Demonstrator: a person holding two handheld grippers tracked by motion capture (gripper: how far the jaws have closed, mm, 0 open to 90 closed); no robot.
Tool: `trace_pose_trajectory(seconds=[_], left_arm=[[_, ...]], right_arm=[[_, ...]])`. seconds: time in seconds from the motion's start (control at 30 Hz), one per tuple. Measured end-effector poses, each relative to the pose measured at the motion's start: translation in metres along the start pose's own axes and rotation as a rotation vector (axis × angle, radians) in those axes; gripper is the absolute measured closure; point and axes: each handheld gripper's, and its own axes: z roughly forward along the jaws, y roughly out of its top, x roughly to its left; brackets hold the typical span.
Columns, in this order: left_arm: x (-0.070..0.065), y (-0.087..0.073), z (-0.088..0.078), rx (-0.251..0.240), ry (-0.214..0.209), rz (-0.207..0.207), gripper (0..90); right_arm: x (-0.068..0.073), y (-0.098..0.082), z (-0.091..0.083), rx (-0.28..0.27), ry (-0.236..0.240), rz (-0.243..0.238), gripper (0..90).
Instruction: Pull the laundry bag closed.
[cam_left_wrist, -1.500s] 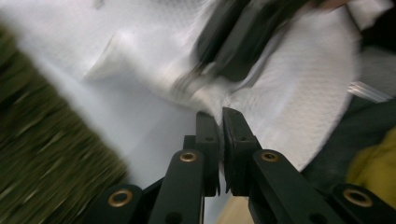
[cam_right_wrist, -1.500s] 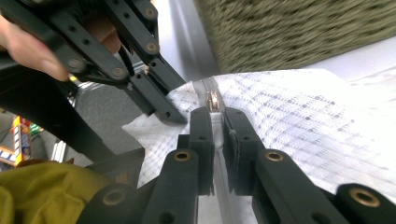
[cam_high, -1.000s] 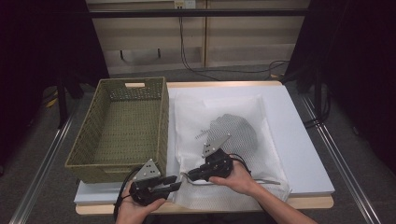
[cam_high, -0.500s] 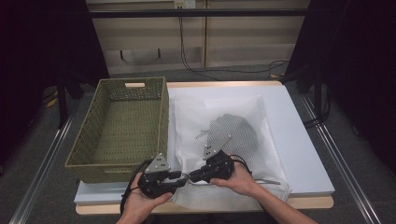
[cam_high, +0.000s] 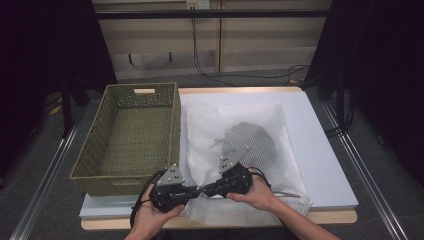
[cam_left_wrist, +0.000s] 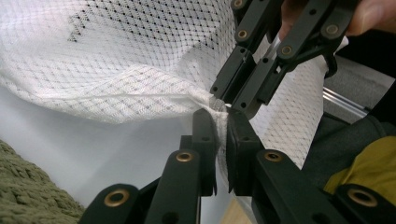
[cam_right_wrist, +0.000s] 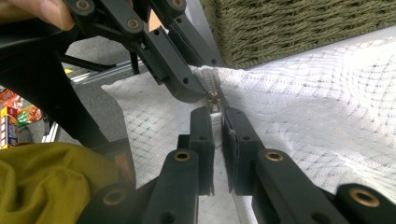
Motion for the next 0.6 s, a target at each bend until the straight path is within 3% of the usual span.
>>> trace_pose_trajectory(seconds=[0.6], left_arm=[[-0.0023, 0.0001, -0.0029, -0.012, 0.005, 0.004, 84.3]], right_arm=[[0.0018, -0.0016, -0.0002, -0.009, 0.004, -0.001, 82.9]])
